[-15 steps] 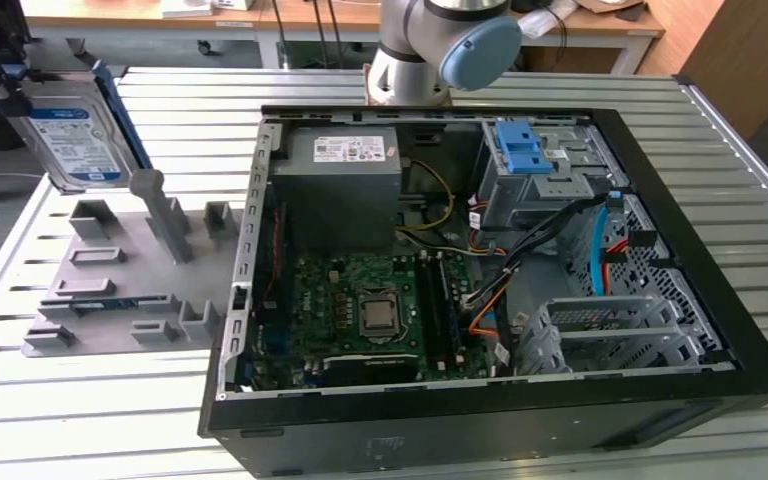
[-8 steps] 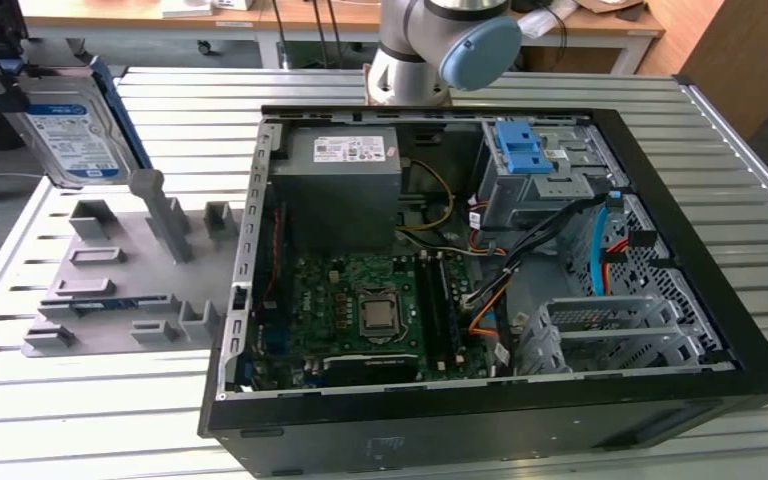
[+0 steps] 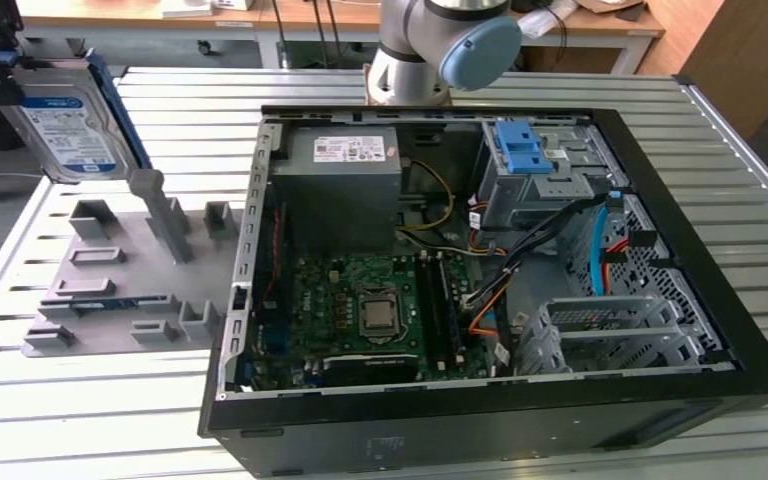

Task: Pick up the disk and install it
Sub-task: 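Pick up the disk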

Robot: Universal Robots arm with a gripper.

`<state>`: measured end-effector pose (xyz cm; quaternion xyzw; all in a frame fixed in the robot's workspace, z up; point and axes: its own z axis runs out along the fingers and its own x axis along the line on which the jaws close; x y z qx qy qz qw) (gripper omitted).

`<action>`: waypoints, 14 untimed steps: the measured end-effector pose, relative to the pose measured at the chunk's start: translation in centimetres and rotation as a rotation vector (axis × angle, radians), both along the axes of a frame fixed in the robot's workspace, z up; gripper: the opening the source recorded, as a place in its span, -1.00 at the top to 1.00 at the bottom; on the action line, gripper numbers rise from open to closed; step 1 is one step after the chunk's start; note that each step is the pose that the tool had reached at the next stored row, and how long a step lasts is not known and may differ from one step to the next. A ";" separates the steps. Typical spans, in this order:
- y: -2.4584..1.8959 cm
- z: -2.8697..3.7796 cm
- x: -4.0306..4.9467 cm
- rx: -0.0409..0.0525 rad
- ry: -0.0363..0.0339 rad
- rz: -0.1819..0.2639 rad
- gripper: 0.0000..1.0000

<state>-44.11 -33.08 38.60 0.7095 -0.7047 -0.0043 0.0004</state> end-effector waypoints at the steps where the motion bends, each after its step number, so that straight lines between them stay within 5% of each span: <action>1: 0.00 0.09 0.00 0.0000 0.0000 0.000 0.27; 14: 0.00 1.22 0.00 0.0000 -0.0001 0.000 0.27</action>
